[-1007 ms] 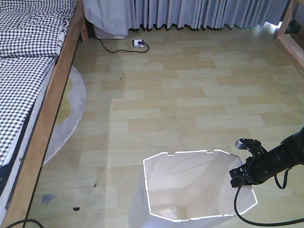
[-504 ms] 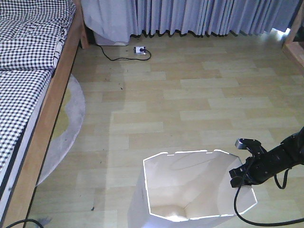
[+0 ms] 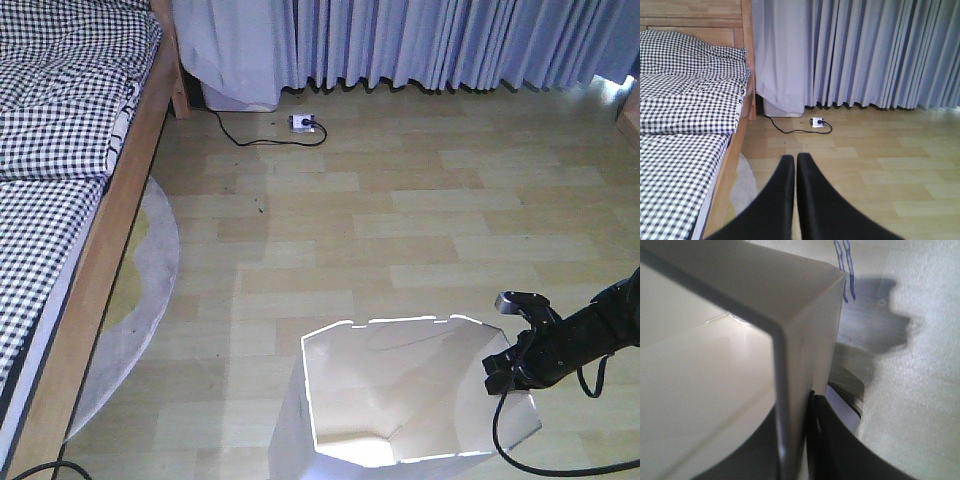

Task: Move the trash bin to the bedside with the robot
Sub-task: 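Carry the bin with the right gripper while driving toward the bed, then keep holding the bin while driving up beside the bed frame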

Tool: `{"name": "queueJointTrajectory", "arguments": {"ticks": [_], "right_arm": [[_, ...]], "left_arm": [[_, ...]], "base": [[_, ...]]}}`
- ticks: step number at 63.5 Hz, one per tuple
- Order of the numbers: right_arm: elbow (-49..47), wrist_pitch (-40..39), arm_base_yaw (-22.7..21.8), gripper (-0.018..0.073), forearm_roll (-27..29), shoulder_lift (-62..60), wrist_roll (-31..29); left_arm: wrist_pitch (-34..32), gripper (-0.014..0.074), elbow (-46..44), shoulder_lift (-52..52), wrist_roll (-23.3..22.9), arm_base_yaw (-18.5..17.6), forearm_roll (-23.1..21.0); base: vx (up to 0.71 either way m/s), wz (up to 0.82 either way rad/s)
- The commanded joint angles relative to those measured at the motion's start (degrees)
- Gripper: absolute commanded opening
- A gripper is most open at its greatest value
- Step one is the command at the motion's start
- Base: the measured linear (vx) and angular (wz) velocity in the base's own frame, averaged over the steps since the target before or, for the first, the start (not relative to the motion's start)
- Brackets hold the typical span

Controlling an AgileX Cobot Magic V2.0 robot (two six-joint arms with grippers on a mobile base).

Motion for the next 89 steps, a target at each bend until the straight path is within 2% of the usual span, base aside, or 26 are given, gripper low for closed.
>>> {"name": "queueJointTrajectory", "arguments": {"ticks": [1, 89], "right_arm": [[-0.7, 11.5, -0.2, -0.0007, 3.4, -4.5, 0.1], [-0.7, 11.5, -0.2, -0.0007, 3.4, -4.5, 0.1]], "left_arm": [[-4.6, -0.0006, 1.5, -0.8, -0.1, 0.0, 0.0], [-4.6, -0.0006, 1.5, -0.8, -0.1, 0.0, 0.0]], "base": [[0.3, 0.05], [0.29, 0.04]]}}
